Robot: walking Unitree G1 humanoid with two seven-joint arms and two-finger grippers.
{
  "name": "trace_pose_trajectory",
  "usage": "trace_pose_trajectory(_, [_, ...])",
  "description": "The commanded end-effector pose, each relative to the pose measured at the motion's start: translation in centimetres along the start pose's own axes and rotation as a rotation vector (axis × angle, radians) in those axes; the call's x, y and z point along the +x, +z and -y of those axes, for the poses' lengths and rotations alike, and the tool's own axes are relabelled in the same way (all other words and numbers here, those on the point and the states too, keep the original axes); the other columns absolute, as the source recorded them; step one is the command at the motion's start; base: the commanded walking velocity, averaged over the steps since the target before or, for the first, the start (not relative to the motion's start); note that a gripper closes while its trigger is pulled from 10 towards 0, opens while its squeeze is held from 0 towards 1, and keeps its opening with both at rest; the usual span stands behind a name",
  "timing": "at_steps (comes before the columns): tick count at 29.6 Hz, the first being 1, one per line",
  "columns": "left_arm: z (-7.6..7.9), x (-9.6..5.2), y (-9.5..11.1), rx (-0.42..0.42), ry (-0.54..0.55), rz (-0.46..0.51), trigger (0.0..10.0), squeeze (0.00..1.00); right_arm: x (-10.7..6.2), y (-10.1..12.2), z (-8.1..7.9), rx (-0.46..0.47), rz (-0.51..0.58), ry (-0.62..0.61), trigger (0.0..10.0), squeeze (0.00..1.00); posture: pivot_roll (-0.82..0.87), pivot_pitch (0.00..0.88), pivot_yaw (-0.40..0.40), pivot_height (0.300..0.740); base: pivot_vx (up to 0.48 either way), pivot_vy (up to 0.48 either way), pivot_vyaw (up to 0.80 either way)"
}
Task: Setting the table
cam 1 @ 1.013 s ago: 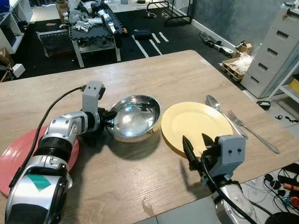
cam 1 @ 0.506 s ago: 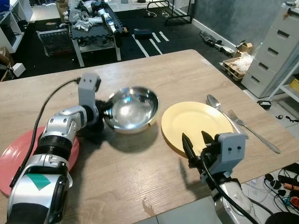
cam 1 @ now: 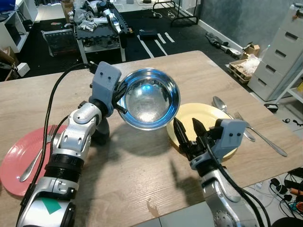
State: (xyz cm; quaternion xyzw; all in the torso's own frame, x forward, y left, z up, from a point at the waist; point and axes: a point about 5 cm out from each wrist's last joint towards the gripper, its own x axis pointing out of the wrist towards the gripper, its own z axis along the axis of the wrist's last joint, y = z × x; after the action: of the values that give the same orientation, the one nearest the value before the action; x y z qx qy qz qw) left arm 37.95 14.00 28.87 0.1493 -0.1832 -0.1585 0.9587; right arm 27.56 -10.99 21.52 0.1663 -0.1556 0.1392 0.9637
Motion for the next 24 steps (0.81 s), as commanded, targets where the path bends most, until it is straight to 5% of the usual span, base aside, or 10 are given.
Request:
trace_pose_trajectory(1, [0.4,-0.3,0.7,0.045,0.013,0.069,10.0,0.00,-0.2,-0.4,0.2,0.027,-0.028,-0.006,10.0,1.00,0.02,0.151,0.110,0.740,0.000,0.000,0.00])
trace_pose_trajectory(4, [1.0,-0.5,1.3,0.084,0.005,0.114,10.0,0.00,-0.2,-0.6,0.3,0.039,-0.046,-0.014,10.0,1.00,0.02,0.151,0.110,0.740,0.000,0.000,0.00])
trace_pose_trajectory(5, [1.3,-0.5,1.4,0.083,-0.002,0.125,10.0,0.00,-0.2,-0.7,0.3,0.047,-0.052,-0.016,10.0,0.00,0.02,0.151,0.112,0.740,0.000,0.000,0.00])
trace_pose_trajectory(13, [4.1,-0.5,2.3,0.094,-0.087,0.203,10.0,0.00,0.3,-1.5,-0.6,0.186,-0.093,0.008,10.0,0.00,0.03,0.151,0.112,0.740,0.000,0.000,0.00])
trace_pose_trajectory(18, [6.7,-1.2,2.8,-0.035,-0.194,0.232,10.0,0.00,0.4,-1.9,-0.8,0.246,-0.100,-0.004,10.0,0.00,0.02,0.152,0.115,0.740,0.000,0.000,0.00])
trace_pose_trajectory(24, [7.0,-1.6,2.9,-0.206,-0.201,0.205,10.0,0.00,0.5,-1.7,-0.4,0.250,-0.077,-0.031,10.0,0.00,0.03,0.152,0.113,0.740,0.000,0.000,0.00])
